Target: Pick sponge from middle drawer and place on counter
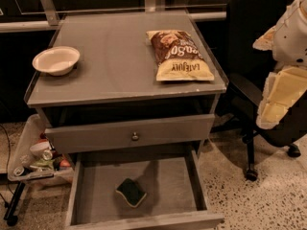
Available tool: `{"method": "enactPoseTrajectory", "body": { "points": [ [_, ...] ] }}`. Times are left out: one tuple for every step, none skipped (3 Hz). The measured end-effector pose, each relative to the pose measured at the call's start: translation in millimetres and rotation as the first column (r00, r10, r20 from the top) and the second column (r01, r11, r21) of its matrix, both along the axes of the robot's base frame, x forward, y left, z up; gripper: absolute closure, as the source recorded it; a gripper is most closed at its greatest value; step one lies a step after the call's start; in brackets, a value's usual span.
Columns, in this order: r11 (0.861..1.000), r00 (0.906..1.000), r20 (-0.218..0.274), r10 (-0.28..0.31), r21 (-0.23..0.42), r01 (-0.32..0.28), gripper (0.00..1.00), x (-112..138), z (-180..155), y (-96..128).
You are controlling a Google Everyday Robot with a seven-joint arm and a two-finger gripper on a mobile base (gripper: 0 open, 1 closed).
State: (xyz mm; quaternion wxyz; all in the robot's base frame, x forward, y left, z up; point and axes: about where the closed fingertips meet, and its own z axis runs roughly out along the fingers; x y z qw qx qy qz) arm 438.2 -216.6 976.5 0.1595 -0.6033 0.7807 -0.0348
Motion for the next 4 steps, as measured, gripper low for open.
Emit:
{"method": "enactPoseTrajectory", "body": {
  "points": [
    [1.0, 1.0, 0.0, 0.0, 0.0, 0.0, 0.0, 0, 0, 0],
    [1.0, 0.9992, -0.029, -0.026, -0.003, 0.026, 0.0, 13, -29, 33],
    [1.0, 0.9992, -0.029, -0.026, -0.002, 0.026, 0.0, 12, -29, 33],
    [0.999, 0.9977, -0.066, -0.012, 0.029, 0.014, 0.0, -2, -54, 55]
  ]
}}
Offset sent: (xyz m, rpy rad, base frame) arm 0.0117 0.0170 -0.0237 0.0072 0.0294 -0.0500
